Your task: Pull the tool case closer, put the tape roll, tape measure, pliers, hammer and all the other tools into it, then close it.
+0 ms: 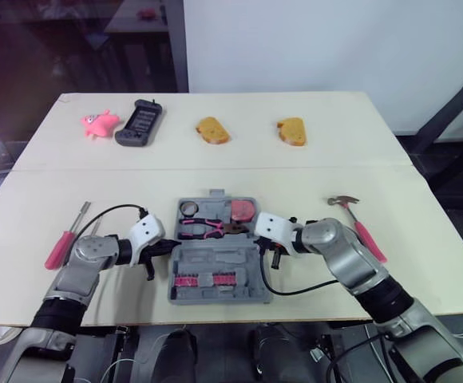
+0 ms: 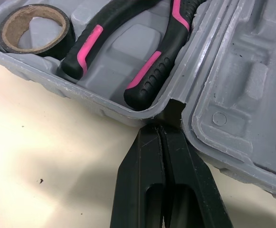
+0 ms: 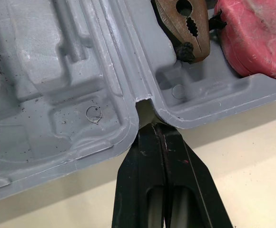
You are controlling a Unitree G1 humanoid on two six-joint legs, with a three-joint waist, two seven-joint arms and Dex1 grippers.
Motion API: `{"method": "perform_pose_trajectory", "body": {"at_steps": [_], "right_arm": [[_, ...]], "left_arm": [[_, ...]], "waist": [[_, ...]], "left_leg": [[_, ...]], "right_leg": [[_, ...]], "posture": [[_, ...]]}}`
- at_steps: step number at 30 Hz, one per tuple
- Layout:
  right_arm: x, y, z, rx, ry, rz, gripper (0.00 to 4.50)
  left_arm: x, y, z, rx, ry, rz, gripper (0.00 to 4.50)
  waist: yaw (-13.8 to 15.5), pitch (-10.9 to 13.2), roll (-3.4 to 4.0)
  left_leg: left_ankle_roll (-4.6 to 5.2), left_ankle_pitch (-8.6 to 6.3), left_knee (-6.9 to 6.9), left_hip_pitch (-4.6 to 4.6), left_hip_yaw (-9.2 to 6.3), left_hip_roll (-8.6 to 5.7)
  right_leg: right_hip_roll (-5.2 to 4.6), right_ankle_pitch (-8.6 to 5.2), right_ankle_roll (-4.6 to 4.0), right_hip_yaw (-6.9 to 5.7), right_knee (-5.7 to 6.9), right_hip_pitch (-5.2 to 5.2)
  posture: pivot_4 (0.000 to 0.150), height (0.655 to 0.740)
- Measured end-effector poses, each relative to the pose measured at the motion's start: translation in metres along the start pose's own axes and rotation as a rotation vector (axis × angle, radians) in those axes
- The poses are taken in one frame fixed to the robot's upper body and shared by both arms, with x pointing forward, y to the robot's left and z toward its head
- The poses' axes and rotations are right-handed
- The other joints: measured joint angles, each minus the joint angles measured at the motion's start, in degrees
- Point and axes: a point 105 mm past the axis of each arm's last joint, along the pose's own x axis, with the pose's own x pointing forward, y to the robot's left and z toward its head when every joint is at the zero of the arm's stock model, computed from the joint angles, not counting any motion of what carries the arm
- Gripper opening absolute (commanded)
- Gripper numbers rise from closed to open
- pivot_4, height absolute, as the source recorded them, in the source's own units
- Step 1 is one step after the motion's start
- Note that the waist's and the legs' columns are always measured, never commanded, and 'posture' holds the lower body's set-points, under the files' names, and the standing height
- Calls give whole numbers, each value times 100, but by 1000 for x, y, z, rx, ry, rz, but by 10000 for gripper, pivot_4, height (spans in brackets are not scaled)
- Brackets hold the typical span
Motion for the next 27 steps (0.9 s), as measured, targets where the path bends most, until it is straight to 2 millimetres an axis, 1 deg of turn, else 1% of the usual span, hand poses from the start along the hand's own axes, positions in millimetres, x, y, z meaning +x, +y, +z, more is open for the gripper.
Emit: {"method": "perform_pose_trajectory", "body": {"at_steps": [9, 11, 13, 15, 17, 18, 20, 21, 23, 24, 25, 26, 27], "right_arm": [[-3, -2, -3, 16, 5, 0, 0], [-5, -3, -5, 28, -4, 2, 0], [-12, -6, -10, 49, -20, 1, 0], [-23, -10, -20, 87, -27, -9, 0], [-38, -13, -28, 115, -43, -21, 0], [-46, -15, -31, 124, -53, -34, 0], [-67, -17, -38, 137, -77, -62, 0], [-76, -19, -41, 148, -88, -79, 0], [-98, -22, -45, 177, -128, -116, 5703], [-106, -22, -46, 186, -145, -129, 8485], [-114, -21, -49, 200, -160, -137, 13689], [-128, -18, -55, 222, -185, -150, 18430], [-140, -15, -66, 247, -181, -157, 23903]], "left_arm": [[1, 3, 1, 3, -1, -11, 478], [0, 3, 1, 3, -1, -11, 478], [-5, 5, -1, -3, 6, -5, 478], [-15, 9, -7, -15, 29, 13, 478], [-34, 13, -16, -31, 56, 42, 478], [-44, 15, -21, -40, 73, 58, 478], [-72, 18, -29, -59, 89, 93, 478], [-85, 19, -30, -64, 89, 109, 478], [-112, 21, -27, -66, 60, 133, 5709], [-122, 21, -24, -67, 47, 145, 8406], [-131, 22, -21, -67, 30, 159, 14020], [-146, 22, -19, -72, 21, 174, 18969], [-162, 22, -20, -86, 31, 198, 24027]], "waist": [[22, 0, 0], [25, 0, 0], [23, 1, 0], [20, 2, 0], [9, 3, 1], [5, 4, 0], [4, 7, 1], [16, 8, 2], [33, 10, 1], [36, 10, 1], [48, 11, 1], [67, 13, -5], [68, 13, -6]], "left_leg": [[0, 0, 1, -1, 0, 0], [0, 0, 0, -4, 0, 0], [0, 0, 0, -7, 0, 0], [0, 0, -2, -7, 1, 0], [0, 0, -5, -8, 1, 1], [0, 0, -8, -9, 1, 2], [0, 0, -10, -15, 3, 3], [0, 0, -11, -15, 4, 3], [-1, -1, -10, -15, 7, 3], [-1, -1, -10, -15, 8, 3], [-1, -1, -8, -15, 8, 3], [-1, -1, -8, -15, 7, 3], [-1, -1, -9, -15, 8, 3]], "right_leg": [[0, 0, 0, 0, 0, -1], [0, 0, 0, 0, 0, -4], [0, 0, 0, 0, 0, -7], [0, 0, 0, 0, 0, -9], [0, 0, -1, 1, 0, -12], [0, -1, -1, 1, -1, -16], [-1, -1, -2, 1, -1, -23], [-2, -1, -2, 1, -2, -23], [-4, -2, -3, 2, -5, -21], [-5, -2, -3, 3, -6, -20], [-5, -3, -4, 2, -7, -18], [-6, -4, -5, 1, -10, -16], [-7, -6, -6, 1, -13, -14]], "posture": [[1500, 7400], [1500, 7400], [1500, 7400], [1500, 7400], [1500, 7400], [1500, 7400], [1500, 7400], [1500, 7400], [1500, 7400], [1500, 7400], [1500, 7400], [1500, 7400], [1500, 7400]]}}
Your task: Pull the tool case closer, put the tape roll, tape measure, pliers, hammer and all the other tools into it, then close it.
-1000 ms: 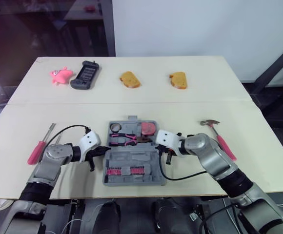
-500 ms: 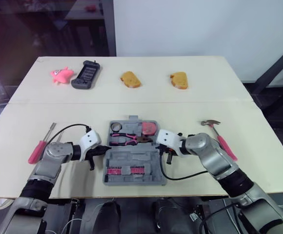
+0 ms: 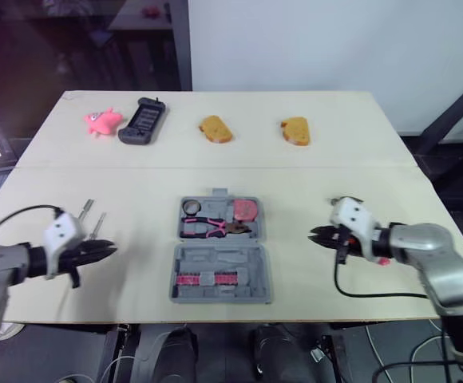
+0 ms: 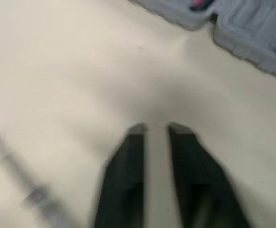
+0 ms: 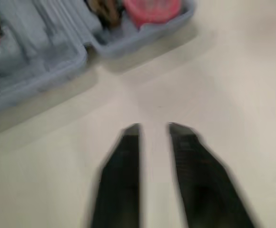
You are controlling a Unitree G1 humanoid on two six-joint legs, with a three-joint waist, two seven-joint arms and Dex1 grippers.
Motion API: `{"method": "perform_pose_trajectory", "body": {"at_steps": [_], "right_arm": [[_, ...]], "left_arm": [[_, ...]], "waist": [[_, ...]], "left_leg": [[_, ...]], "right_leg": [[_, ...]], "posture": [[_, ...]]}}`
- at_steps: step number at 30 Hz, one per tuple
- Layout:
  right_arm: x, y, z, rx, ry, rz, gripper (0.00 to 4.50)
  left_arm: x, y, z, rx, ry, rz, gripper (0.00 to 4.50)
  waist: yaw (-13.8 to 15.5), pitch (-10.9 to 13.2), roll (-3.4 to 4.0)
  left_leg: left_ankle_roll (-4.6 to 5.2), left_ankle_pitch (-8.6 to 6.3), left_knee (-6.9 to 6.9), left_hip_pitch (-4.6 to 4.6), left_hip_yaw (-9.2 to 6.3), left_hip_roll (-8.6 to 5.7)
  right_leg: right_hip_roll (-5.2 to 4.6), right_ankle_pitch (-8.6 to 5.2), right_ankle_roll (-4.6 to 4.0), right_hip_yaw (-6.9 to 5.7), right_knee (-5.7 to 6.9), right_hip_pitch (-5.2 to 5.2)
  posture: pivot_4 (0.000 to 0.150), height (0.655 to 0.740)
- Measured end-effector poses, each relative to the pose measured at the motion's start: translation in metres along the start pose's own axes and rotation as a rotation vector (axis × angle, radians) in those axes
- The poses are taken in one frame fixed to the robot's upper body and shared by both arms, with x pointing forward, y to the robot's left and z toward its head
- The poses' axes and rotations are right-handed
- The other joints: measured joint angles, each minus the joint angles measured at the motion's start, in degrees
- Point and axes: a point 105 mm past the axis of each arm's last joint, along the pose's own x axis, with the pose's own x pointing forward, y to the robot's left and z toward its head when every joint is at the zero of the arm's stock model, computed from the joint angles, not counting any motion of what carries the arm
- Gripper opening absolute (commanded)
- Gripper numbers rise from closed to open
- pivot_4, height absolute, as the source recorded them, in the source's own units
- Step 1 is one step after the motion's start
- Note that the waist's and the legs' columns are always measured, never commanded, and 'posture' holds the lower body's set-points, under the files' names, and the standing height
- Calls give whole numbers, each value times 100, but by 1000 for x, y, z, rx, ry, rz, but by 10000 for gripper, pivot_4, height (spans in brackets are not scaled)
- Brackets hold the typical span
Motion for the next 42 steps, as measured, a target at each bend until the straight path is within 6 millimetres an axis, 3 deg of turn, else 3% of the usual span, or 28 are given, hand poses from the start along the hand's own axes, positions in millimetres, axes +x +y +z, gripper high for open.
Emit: {"method": "perform_pose_trajectory", "body": {"at_steps": [4, 8, 14, 27, 30, 35, 38, 42], "right_arm": [[-47, -5, -24, 81, 4, -73, 44235], [-75, -9, -39, 114, 7, -133, 44706], [-105, -21, -60, 154, 20, -223, 44706], [-98, -22, -56, 139, 9, -228, 44706], [-89, -19, -39, 126, -27, -211, 44706], [-55, -6, 34, 39, -217, -121, 44706], [-34, 16, 73, 1, -307, 3, 44706], [-9, 50, 98, -17, -343, 193, 44706]], "left_arm": [[-48, 18, -2, -44, -3, 144, 44350], [-69, 21, -11, -89, -13, 217, 44762], [-105, 20, -47, -187, 64, 324, 44762], [-101, 16, -49, -179, 56, 328, 44762], [-89, 14, -51, -190, 22, 384, 44762], [-51, 10, -41, -261, -46, 504, 44762], [-29, 7, -39, -322, 42, 552, 44762], [-5, 7, -17, -358, 54, 559, 44762]], "waist": [[-29, 1, 3], [-60, 2, 2], [-130, 2, 2], [-168, 2, 4], [-176, 1, 7], [-161, 0, 5], [-114, -3, -11], [-38, -2, -12]], "left_leg": [[0, 0, 0, 10, 9, 0], [0, 0, -2, 15, 18, 3], [0, -1, -9, 14, 21, 3], [-1, -1, -11, 12, 22, 3], [-1, -1, -10, 13, 22, 5], [-1, -1, -1, 11, 16, 5], [-1, -1, 1, 8, 3, 4], [-1, -1, 7, 7, 3, 2]], "right_leg": [[-2, -9, -15, 6, -3, 6], [0, -21, -35, 11, -3, 4], [-1, -23, -36, 13, -3, -4], [-1, -23, -34, 16, -3, -3], [2, -22, -33, 18, -2, -2], [2, -10, -11, 18, -1, 4], [3, -8, -8, 9, -1, 7], [3, -8, -8, 9, -1, 8]], "posture": [[1500, 7400], [1500, 7400], [1500, 7400], [1500, 7400], [1500, 7400], [1500, 7400], [1500, 7400], [1500, 7400]]}}
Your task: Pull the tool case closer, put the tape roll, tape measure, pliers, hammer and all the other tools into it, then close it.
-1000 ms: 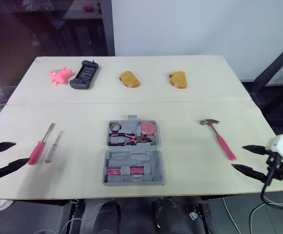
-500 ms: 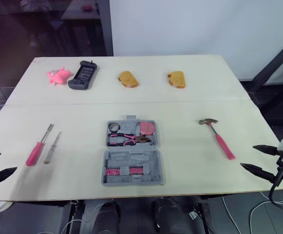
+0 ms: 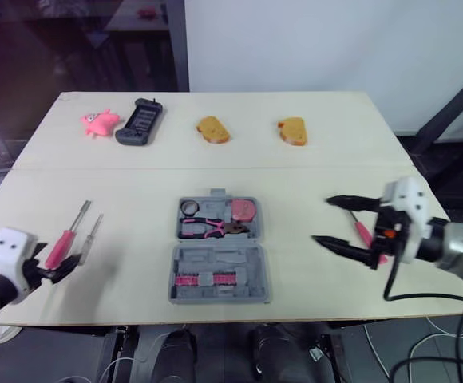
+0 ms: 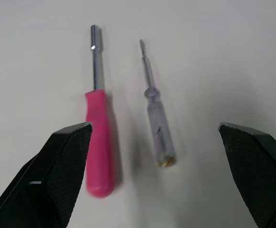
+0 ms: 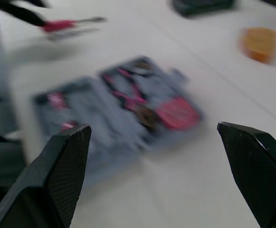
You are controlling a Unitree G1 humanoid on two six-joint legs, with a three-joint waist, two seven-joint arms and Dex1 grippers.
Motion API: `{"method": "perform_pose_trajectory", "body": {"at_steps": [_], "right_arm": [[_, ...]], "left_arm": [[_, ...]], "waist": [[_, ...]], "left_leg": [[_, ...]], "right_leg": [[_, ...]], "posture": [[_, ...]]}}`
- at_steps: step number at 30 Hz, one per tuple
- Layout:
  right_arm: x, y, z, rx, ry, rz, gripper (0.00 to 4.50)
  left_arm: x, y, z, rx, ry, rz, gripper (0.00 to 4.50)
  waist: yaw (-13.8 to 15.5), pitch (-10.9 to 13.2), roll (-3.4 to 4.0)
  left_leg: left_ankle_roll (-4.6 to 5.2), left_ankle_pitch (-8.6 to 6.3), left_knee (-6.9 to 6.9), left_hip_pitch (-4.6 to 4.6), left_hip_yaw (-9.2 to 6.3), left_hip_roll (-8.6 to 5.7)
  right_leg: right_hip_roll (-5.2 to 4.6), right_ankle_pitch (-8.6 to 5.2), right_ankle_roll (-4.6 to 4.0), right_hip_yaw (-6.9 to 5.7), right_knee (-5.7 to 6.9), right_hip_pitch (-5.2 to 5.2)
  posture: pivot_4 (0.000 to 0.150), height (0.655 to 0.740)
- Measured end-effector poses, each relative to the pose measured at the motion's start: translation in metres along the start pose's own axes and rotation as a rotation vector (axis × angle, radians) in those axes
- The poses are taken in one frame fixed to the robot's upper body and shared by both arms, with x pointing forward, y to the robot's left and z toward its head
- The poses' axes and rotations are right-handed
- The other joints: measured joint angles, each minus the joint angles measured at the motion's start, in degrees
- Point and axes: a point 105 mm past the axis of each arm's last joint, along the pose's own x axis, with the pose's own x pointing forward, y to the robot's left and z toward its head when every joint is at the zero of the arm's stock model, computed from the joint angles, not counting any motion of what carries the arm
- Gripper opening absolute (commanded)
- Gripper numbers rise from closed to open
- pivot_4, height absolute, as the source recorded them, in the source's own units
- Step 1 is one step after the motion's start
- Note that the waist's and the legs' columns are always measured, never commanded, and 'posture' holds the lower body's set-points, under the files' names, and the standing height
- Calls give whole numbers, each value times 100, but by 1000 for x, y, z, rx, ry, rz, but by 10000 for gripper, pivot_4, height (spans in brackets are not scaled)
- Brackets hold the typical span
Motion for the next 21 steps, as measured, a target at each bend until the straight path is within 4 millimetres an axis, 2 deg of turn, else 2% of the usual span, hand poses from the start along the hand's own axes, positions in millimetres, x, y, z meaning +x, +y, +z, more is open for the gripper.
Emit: {"method": "perform_pose_trajectory", "body": {"at_steps": [3, 8, 15, 21], "right_arm": [[18, 15, 8, -12, -27, 104, 44706], [29, 21, 17, -47, -64, 165, 44706], [35, 21, 14, -85, -77, 161, 44706], [36, 23, 5, -67, -53, 141, 44706]], "left_arm": [[11, -15, 10, -38, 52, -44, 44762], [26, -12, 32, -54, 148, -22, 44762], [50, -13, 13, -97, 316, -27, 44762], [65, -2, 15, -100, 312, -15, 44762]], "waist": [[13, 0, 0], [6, 1, -1], [7, 1, -2], [18, 2, -4]], "left_leg": [[0, 0, 0, -1, -1, -2], [0, 0, 0, -1, -5, -2], [0, 0, -2, -4, -6, -2], [0, 1, 3, -6, -9, -4]], "right_leg": [[0, 0, 0, -1, 0, 0], [1, 1, 2, -4, 0, -2], [2, 6, 9, -7, 5, -8], [0, 7, 9, -9, 5, -4]], "posture": [[1500, 7400], [1500, 7400], [1500, 7400], [1500, 7400]]}}
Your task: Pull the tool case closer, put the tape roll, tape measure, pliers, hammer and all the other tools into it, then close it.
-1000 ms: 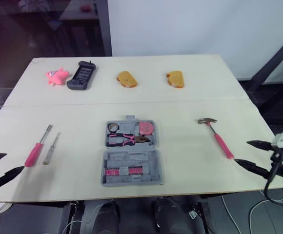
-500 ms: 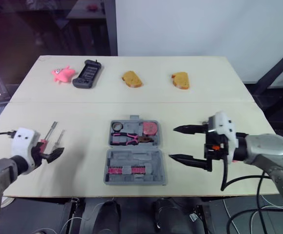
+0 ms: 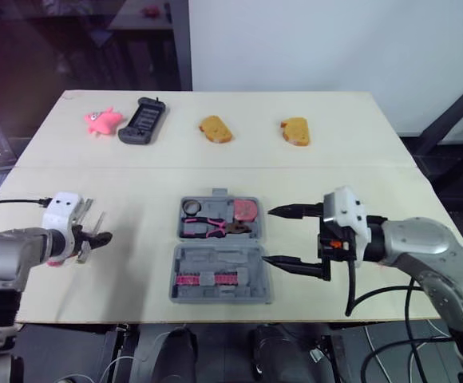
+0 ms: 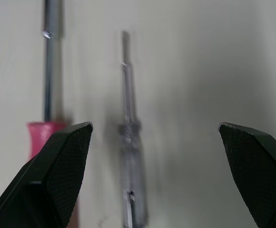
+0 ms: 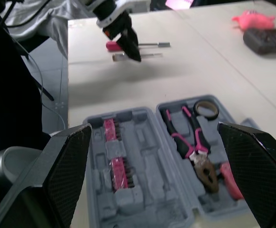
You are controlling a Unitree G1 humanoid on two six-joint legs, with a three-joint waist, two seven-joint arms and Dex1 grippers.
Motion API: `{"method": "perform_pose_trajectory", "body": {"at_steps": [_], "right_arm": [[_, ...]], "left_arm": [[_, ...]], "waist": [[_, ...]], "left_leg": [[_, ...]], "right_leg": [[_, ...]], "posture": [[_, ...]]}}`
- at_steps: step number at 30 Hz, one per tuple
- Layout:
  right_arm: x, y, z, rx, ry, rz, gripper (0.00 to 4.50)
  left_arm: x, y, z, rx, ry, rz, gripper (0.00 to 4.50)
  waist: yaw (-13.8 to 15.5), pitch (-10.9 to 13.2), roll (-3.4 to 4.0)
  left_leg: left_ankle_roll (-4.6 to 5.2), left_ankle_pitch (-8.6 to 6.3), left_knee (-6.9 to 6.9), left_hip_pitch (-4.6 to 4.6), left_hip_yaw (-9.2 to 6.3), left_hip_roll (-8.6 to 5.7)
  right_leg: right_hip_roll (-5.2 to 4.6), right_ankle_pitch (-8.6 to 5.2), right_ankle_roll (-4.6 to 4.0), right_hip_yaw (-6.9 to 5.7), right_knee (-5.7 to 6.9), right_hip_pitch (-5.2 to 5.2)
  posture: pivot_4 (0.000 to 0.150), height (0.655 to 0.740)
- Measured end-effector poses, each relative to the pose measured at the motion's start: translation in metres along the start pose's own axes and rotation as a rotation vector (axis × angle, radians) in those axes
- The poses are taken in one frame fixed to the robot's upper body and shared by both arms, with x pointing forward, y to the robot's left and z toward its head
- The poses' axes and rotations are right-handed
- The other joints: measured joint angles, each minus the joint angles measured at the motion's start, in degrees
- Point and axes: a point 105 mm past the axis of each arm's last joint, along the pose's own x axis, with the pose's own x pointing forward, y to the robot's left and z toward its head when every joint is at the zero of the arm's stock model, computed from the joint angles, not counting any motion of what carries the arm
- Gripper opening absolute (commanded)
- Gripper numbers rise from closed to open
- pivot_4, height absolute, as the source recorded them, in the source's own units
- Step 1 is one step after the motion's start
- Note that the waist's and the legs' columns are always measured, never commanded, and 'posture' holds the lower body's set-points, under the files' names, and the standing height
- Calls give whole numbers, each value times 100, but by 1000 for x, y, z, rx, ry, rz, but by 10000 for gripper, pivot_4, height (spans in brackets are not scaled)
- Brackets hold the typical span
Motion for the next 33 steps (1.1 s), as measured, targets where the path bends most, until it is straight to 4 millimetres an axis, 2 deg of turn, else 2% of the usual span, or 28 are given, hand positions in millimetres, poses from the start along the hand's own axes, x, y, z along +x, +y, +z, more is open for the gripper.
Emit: {"method": "perform_pose_trajectory", "body": {"at_steps": [9, 23, 24, 25, 27, 30, 31, 33], "right_arm": [[-1, 0, -4, 18, 14, -42, 44706], [-4, -5, -4, 18, 22, -80, 44706], [-4, -5, -4, 18, 23, -81, 45000], [-4, -5, -4, 18, 23, -81, 45000], [-4, -5, -4, 17, 27, -82, 45000], [-4, -6, -4, 10, 32, -86, 45000], [-4, -6, -4, 9, 33, -87, 45000], [-4, -6, -4, 8, 34, -87, 45000]], "left_arm": [[15, -2, -5, -50, 25, -31, 44762], [16, -2, -16, -36, 38, -20, 44762], [16, -1, -16, -44, 33, -20, 39859], [16, 0, -17, -48, 32, -16, 37999], [15, 1, -18, -52, 32, -12, 29529], [14, 4, -21, -58, 36, 0, 12890], [14, 5, -21, -58, 37, 3, 9699], [14, 5, -21, -61, 36, 3, 145]], "waist": [[-3, -2, 3], [-15, -19, 33], [-15, -19, 33], [-17, -19, 33], [-14, -21, 36], [-8, -22, 38], [-8, -23, 40], [-7, -26, 45]], "left_leg": [[0, 0, -1, 3, -2, 0], [0, 0, -3, 12, 0, 0], [0, 0, -3, 12, 1, 0], [0, 0, -3, 12, 1, 0], [0, 0, -3, 12, 1, 0], [0, 0, -2, 12, 1, -1], [0, 0, -2, 12, 1, -1], [0, 0, -1, 12, 1, -1]], "right_leg": [[1, 0, 1, -1, 7, 2], [0, 0, 1, 2, 7, 9], [0, 0, 1, 2, 7, 9], [0, 0, 1, 2, 7, 9], [0, 0, 1, 2, 7, 9], [-1, 0, 1, 2, 7, 10], [-1, 0, 1, 2, 8, 10], [-1, 0, 1, 2, 7, 11]], "posture": [[1500, 7400], [1500, 7400], [1500, 7400], [1500, 7400], [1500, 7400], [1500, 7400], [1500, 7400], [1500, 7400]]}}
